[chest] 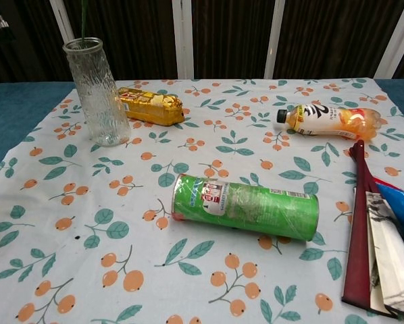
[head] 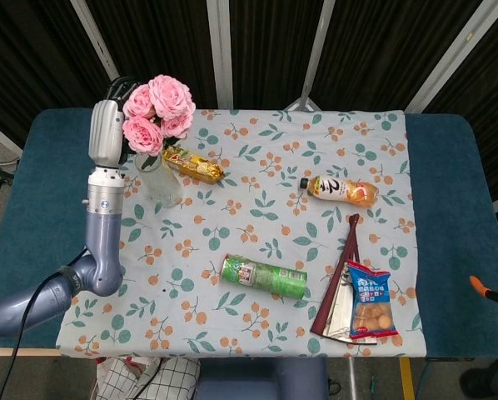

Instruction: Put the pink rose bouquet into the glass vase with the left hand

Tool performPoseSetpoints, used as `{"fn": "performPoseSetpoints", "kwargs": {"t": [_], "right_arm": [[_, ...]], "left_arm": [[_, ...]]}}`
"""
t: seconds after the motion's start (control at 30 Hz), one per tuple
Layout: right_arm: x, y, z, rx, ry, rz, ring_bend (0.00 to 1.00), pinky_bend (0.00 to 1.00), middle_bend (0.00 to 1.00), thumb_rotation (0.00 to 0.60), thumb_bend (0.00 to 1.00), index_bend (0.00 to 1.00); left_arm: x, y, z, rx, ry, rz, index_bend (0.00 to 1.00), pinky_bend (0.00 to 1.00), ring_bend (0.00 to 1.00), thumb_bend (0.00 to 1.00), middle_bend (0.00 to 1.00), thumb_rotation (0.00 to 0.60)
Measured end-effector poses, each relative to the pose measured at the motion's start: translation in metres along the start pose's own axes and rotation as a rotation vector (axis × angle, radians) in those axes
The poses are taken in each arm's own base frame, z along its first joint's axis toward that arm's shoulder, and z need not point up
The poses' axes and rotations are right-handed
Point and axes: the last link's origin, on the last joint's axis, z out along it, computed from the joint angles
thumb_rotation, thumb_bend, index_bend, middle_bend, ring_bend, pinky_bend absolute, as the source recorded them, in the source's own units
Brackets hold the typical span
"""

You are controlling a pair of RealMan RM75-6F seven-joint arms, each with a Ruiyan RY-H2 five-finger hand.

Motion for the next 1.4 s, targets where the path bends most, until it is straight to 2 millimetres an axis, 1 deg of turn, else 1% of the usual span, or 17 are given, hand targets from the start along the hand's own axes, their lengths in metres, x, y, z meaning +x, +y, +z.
{"fn": "performPoseSetpoints", "kwargs": {"t": [0.07,0.13,0.23,0.33,0.43,0.5,0.57,0.63,0.7,0.77,0.87,0.97,1.07,1.2,1.4], "right_arm": [[0.000,0.000,0.000,0.002,0.000,0.001,0.00,0.00,0.00,0.600,0.16,0.12],[0.000,0.000,-0.001,0.003,0.000,0.001,0.00,0.00,0.00,0.600,0.16,0.12],[0.000,0.000,-0.001,0.003,-0.004,0.000,0.00,0.00,0.00,0.600,0.16,0.12],[0.000,0.000,-0.001,0.000,-0.011,0.000,0.00,0.00,0.00,0.600,0.16,0.12],[0.001,-0.001,-0.002,-0.003,-0.009,-0.002,0.00,0.00,0.00,0.600,0.16,0.12],[0.002,-0.001,-0.003,-0.003,-0.007,0.000,0.00,0.00,0.00,0.600,0.16,0.12],[0.002,-0.001,-0.003,-0.003,-0.005,0.000,0.00,0.00,0.00,0.600,0.16,0.12],[0.003,-0.002,-0.003,-0.002,-0.004,0.001,0.00,0.00,0.00,0.600,0.16,0.12],[0.003,-0.002,-0.003,-0.001,-0.006,0.002,0.00,0.00,0.00,0.600,0.16,0.12],[0.002,-0.002,-0.003,0.000,-0.006,0.003,0.00,0.00,0.00,0.600,0.16,0.12],[0.002,-0.002,-0.003,-0.002,-0.006,0.006,0.00,0.00,0.00,0.600,0.16,0.12],[0.002,-0.001,-0.003,-0.005,-0.011,0.014,0.00,0.00,0.00,0.600,0.16,0.12],[0.003,-0.003,-0.003,0.002,-0.014,0.016,0.00,0.00,0.00,0.600,0.16,0.12],[0.001,-0.006,-0.005,0.015,-0.020,0.015,0.00,0.00,0.00,0.600,0.16,0.12],[0.000,-0.011,-0.005,0.028,-0.029,0.022,0.00,0.00,0.00,0.600,0.16,0.13]], "left_arm": [[-0.001,-0.005,-0.002,0.007,0.000,0.002,0.42,0.18,0.30,0.39,0.55,0.600],[-0.002,-0.011,-0.005,0.014,-0.002,0.008,0.39,0.17,0.29,0.38,0.53,0.600],[-0.004,-0.019,-0.010,0.031,-0.015,0.018,0.33,0.17,0.25,0.38,0.46,0.600],[-0.007,-0.027,-0.014,0.051,-0.055,0.034,0.30,0.16,0.21,0.37,0.41,0.600],[-0.007,-0.038,-0.023,0.068,-0.099,0.064,0.27,0.13,0.15,0.34,0.34,0.600],[-0.004,-0.045,-0.029,0.075,-0.123,0.088,0.22,0.10,0.09,0.31,0.28,0.600],[0.000,-0.050,-0.035,0.080,-0.145,0.105,0.15,0.07,0.03,0.25,0.21,0.600],[0.005,-0.054,-0.040,0.085,-0.175,0.123,0.08,0.05,0.00,0.22,0.16,0.600],[0.012,-0.056,-0.046,0.091,-0.208,0.140,0.03,0.04,0.00,0.21,0.11,0.600],[0.018,-0.058,-0.050,0.097,-0.236,0.155,0.00,0.04,0.00,0.21,0.09,0.600],[0.032,-0.058,-0.057,0.109,-0.277,0.182,0.00,0.03,0.00,0.20,0.04,0.600],[0.052,-0.060,-0.065,0.128,-0.301,0.236,0.00,0.01,0.00,0.16,0.01,0.600],[0.076,-0.065,-0.075,0.164,-0.329,0.329,0.00,0.00,0.00,0.15,0.01,0.600],[0.100,-0.074,-0.086,0.225,-0.382,0.476,0.00,0.00,0.00,0.14,0.01,0.600],[0.116,-0.091,-0.104,0.329,-0.476,0.732,0.00,0.00,0.00,0.11,0.03,0.600]]}}
